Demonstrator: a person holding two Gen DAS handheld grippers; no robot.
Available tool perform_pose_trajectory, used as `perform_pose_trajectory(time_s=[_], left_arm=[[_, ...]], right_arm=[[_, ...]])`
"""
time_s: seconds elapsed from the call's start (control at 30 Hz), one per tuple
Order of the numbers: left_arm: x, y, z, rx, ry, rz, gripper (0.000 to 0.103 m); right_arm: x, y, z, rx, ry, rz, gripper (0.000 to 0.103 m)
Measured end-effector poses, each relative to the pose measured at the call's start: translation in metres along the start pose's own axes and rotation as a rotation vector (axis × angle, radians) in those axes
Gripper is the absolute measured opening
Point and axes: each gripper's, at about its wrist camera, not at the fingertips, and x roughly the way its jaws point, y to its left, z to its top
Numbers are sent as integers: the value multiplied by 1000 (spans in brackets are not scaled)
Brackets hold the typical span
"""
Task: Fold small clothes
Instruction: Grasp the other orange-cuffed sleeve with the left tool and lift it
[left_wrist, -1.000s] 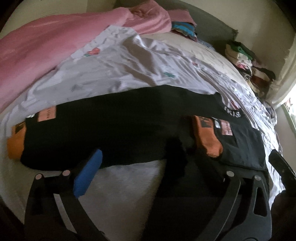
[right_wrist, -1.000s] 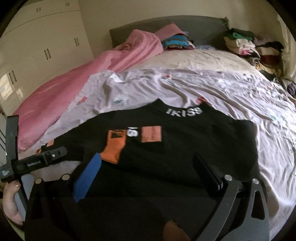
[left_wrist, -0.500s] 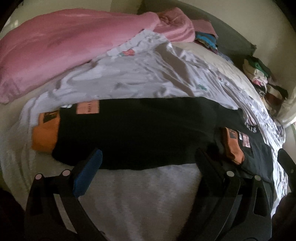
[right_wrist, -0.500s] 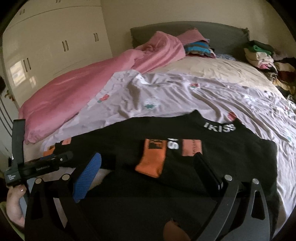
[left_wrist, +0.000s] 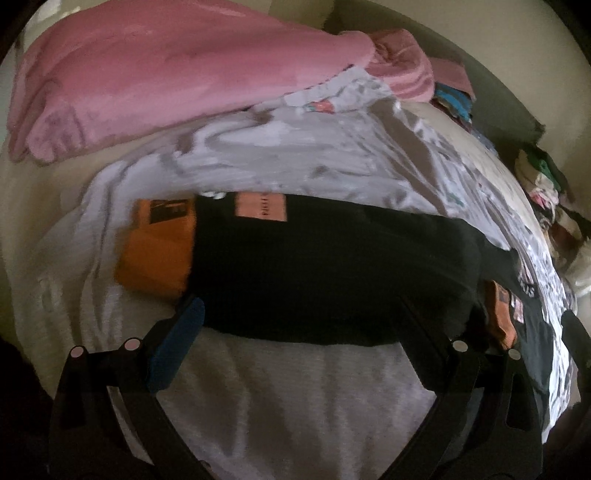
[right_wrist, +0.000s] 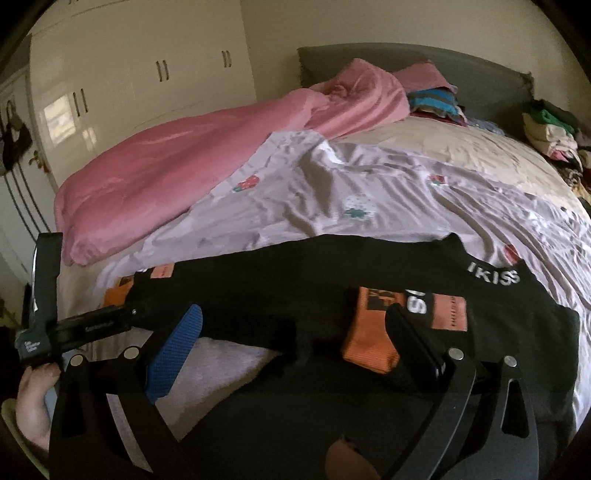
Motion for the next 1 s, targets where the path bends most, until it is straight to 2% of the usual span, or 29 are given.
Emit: perform_pose_trajectory(time_s=[0.33,0.53,0.6,0.67,0.7,0.73,0.77,1.0], left_arm=[[13,42,-1,-101,15,59,93],[16,58,2,-156,-35,46,93],[16,63,5,-180,-55,39,84],[18,66,9,-200,-63,33,45],[18,70,11,-219,-67,26,36],[18,73,13,-233,-69,10,19],[19,76,16,-246,-69,-7,9],[-1,62,23,-232,-133,-97,5]], right_arm=[[14,25,-5,-37,25,36,99],[20,21,-12,-8,46,42,99],[19,17,-14,9,48,40,99],[17,13,-15,23,46,39,99],[15,10,-17,33,46,37,99],[15,8,-17,40,45,36,99],[14,6,-18,45,45,34,99],[1,-15,-24,96,31,13,99]])
